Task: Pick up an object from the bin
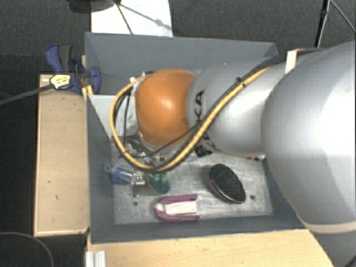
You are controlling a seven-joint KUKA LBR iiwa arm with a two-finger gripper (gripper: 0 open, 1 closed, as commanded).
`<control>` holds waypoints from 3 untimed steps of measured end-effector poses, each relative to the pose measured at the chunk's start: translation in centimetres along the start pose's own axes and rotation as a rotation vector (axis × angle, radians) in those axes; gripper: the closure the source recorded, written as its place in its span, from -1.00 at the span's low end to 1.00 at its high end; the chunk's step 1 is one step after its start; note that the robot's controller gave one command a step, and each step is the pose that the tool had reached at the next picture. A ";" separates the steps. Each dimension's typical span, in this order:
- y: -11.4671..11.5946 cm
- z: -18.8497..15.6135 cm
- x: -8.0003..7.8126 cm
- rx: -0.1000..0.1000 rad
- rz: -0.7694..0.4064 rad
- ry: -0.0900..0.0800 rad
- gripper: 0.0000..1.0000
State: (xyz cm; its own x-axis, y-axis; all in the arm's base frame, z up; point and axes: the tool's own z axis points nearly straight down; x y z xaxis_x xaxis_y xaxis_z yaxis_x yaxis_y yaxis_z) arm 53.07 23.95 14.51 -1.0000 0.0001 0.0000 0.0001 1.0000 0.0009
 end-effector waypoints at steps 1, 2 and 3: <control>-2.8 7.7 -2.4 -0.001 0.059 -0.003 -1.00; 0.9 7.1 0.2 0.001 -0.058 0.002 -1.00; 0.8 7.0 0.1 0.000 -0.049 0.001 1.00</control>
Offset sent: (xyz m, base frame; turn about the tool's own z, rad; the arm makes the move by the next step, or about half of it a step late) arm 0.0223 -0.0269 -0.0751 0.0527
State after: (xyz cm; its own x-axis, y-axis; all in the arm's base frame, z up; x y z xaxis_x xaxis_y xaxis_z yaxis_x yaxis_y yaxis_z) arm 52.93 24.79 7.51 -0.9988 -0.0488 0.0005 -0.0488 0.9988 0.0011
